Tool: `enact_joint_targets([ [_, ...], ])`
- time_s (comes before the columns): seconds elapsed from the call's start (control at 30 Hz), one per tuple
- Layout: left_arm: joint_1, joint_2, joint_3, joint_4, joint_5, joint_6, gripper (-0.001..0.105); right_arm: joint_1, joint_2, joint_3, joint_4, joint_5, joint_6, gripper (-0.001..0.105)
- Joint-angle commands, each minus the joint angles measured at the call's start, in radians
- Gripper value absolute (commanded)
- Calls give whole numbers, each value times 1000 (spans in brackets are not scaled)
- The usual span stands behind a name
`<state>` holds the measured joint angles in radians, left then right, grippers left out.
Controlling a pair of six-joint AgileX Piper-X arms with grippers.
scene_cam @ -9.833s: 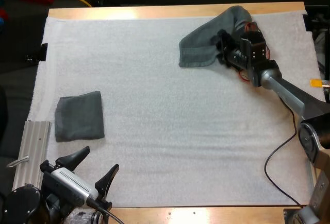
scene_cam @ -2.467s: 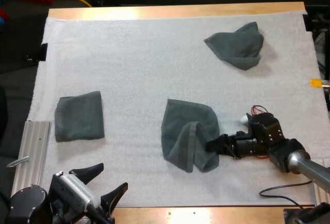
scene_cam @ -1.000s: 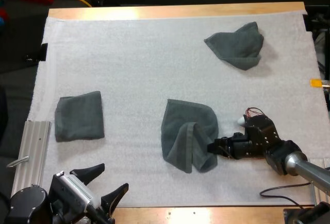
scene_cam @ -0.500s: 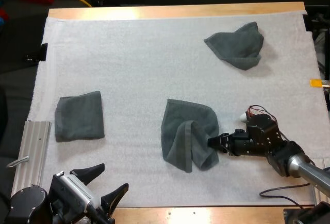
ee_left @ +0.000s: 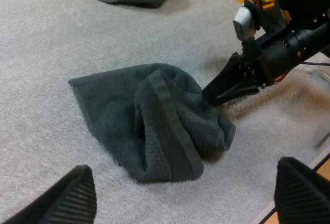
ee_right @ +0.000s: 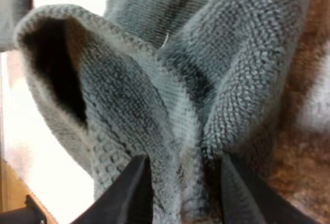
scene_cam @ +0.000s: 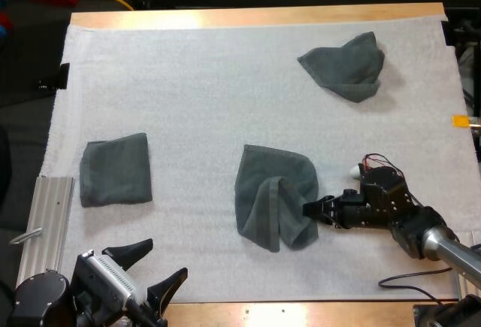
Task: Pick towel from pile, fold and stack
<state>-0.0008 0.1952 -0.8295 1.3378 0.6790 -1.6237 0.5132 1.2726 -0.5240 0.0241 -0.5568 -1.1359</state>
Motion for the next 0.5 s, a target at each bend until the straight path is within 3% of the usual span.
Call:
enact_joint_targets([
  [0.0, -4, 1, -6, 3, 13, -10, 69, 2, -11, 0, 4, -15, -13, 32],
  [0.47, -4, 1, -6, 3, 13, -10, 69, 2, -34, 0, 140, 0, -102, 32],
])
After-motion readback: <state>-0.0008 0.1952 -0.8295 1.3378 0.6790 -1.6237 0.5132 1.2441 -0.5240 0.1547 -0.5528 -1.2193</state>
